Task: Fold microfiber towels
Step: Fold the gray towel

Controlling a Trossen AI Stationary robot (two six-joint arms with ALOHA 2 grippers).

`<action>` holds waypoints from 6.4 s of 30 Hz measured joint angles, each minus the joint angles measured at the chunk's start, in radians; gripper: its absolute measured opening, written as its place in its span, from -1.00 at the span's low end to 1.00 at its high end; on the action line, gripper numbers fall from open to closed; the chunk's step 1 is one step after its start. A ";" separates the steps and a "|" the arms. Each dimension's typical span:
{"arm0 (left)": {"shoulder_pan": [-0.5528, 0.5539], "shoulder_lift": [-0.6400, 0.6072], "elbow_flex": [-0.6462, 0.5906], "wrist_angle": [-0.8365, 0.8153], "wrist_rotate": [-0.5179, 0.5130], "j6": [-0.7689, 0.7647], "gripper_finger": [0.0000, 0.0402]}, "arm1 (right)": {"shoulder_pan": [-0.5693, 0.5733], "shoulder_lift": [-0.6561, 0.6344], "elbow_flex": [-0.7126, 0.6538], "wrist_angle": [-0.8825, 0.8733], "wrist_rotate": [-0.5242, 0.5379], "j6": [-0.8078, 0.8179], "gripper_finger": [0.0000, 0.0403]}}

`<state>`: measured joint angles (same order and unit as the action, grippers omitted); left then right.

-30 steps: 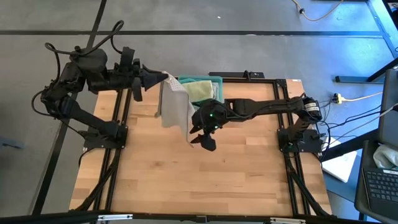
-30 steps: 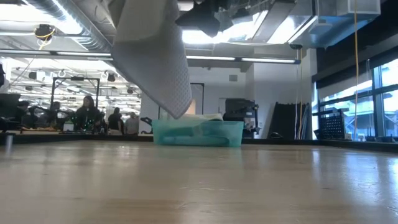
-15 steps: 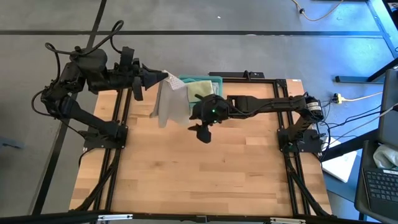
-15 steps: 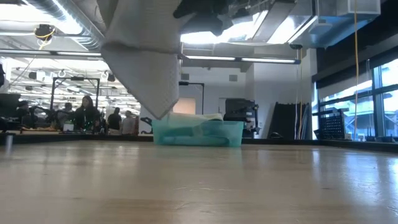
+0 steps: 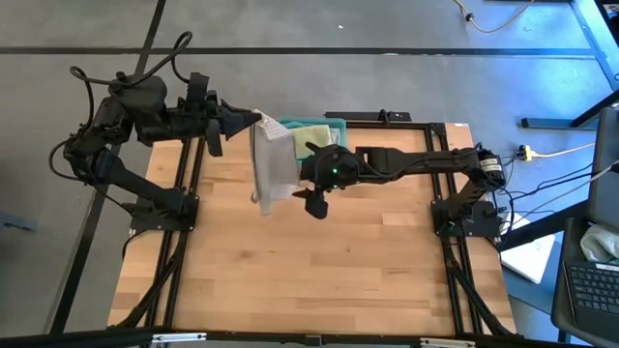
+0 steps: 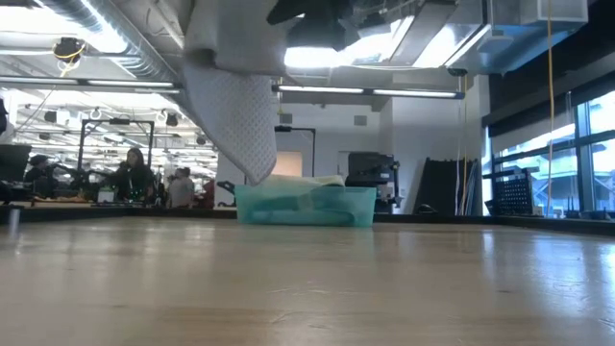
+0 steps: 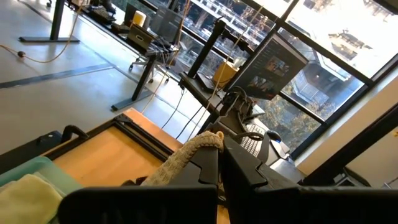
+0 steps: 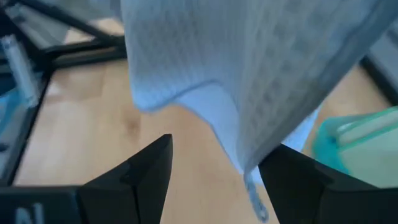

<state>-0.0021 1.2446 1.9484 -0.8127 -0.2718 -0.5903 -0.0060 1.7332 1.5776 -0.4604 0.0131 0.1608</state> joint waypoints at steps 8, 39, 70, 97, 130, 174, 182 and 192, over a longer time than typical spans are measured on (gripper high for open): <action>0.000 0.000 0.000 0.002 0.000 0.022 -1.00 | -0.034 0.052 0.001 0.070 0.051 -0.004 -0.03; -0.001 0.006 0.000 -0.278 -0.009 -0.048 -1.00 | -0.016 -0.275 0.001 -0.420 0.015 -0.144 -0.99; -0.181 0.085 -0.263 -0.468 -0.173 -0.187 -1.00 | -0.026 -0.400 0.001 -0.606 0.226 -0.164 -0.97; -0.612 0.146 -0.639 -0.020 -0.015 -0.672 -1.00 | 0.337 -0.472 -0.395 -0.506 -0.564 0.292 -0.97; -0.676 0.146 -1.104 0.287 -0.066 -0.926 -1.00 | 0.304 -0.405 -0.746 -0.107 -0.233 0.170 -0.97; -0.630 0.145 -1.187 0.517 0.087 -0.997 -0.79 | 0.094 -0.374 -0.808 -0.038 -0.296 0.210 -0.32; -0.770 0.145 -1.185 0.701 -0.020 -1.297 -0.79 | 0.189 -0.375 -0.808 -0.076 -0.635 0.481 -0.32; -0.838 0.207 -1.186 0.683 -0.124 -1.529 -0.62 | 0.354 -0.370 -1.064 0.468 -0.529 0.964 -0.31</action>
<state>-0.8406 1.4512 0.7628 -0.1296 -0.3961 -2.1191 0.3481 1.3636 0.5132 0.0078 -0.5162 1.1253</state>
